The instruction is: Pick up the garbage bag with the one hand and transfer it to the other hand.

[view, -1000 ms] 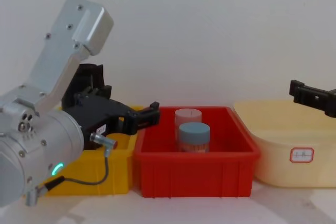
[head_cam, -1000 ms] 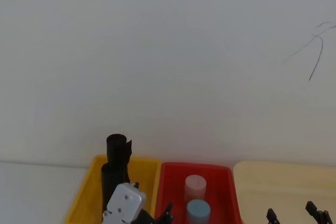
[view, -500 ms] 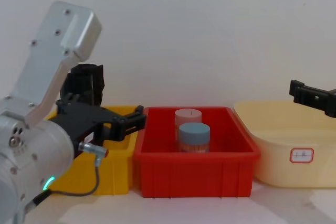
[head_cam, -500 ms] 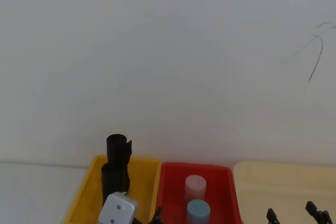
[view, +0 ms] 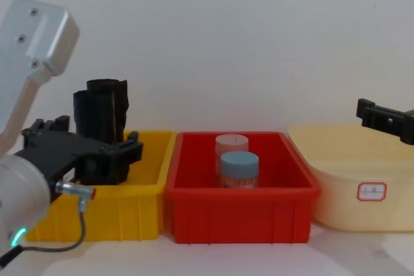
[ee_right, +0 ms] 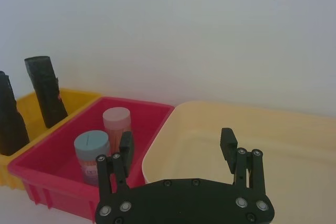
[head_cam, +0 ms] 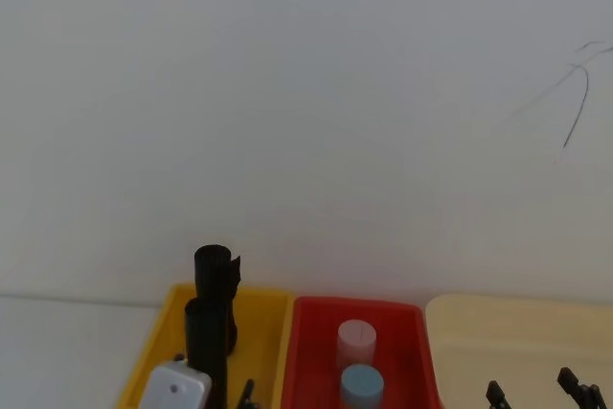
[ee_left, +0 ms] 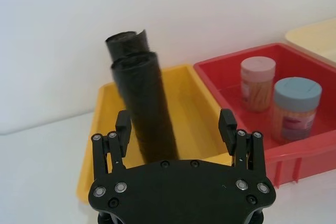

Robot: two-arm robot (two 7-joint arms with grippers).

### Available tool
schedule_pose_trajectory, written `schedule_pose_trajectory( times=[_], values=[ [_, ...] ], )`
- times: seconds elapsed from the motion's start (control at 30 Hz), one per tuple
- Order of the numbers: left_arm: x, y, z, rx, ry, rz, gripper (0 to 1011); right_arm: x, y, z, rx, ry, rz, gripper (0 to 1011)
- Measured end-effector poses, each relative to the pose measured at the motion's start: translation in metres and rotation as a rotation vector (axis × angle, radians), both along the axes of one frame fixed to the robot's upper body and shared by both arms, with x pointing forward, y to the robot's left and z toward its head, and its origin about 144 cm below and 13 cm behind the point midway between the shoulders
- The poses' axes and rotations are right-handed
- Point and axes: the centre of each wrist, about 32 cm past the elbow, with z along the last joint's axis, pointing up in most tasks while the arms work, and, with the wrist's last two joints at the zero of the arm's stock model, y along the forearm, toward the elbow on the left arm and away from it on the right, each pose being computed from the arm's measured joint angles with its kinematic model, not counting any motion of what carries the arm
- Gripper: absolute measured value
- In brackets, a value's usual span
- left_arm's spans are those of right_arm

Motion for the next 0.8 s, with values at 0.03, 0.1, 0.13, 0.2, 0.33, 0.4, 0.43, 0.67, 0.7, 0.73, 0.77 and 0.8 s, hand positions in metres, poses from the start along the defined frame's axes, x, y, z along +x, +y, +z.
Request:
schedule_pose_trajectory(
  times=[0.03,0.1,0.13,0.2,0.33,0.4,0.43,0.67,0.7,0.73,0.77,0.8],
  values=[
    [-0.001,0.001,0.000,-0.002,0.003,0.005,1002,0.000,0.000,0.000,0.000,0.000,0.000,1000],
    [-0.002,0.003,0.000,-0.009,0.010,0.014,1001,0.000,0.000,0.000,0.000,0.000,0.000,1000],
    [-0.002,0.004,0.000,-0.013,0.014,0.017,1002,0.000,0.000,0.000,0.000,0.000,0.000,1000],
    [-0.002,0.005,0.000,-0.019,0.019,0.021,1001,0.000,0.000,0.000,0.000,0.000,0.000,1000],
    [-0.002,0.008,0.000,-0.035,0.030,0.023,1001,0.000,0.000,0.000,0.000,0.000,0.000,1000],
    [-0.001,0.010,0.000,-0.045,0.038,0.016,1001,0.000,0.000,0.000,0.000,0.000,0.000,1000],
    [0.000,0.011,0.000,-0.051,0.042,0.012,1001,0.000,0.000,0.000,0.000,0.000,0.000,1000],
    [0.009,0.013,-0.002,-0.090,0.053,-0.021,1001,0.000,0.000,0.000,0.000,0.000,0.000,1000],
    [0.011,0.013,-0.002,-0.094,0.053,-0.024,1002,0.000,0.000,0.000,0.000,0.000,0.000,1000],
    [0.013,0.013,-0.002,-0.103,0.051,-0.032,1002,0.000,0.000,0.000,0.000,0.000,0.000,1000],
    [0.015,0.013,-0.003,-0.108,0.050,-0.035,1001,0.000,0.000,0.000,0.000,0.000,0.000,1000],
    [0.016,0.013,-0.003,-0.112,0.049,-0.038,1001,0.000,0.000,0.000,0.000,0.000,0.000,1000]
  ],
)
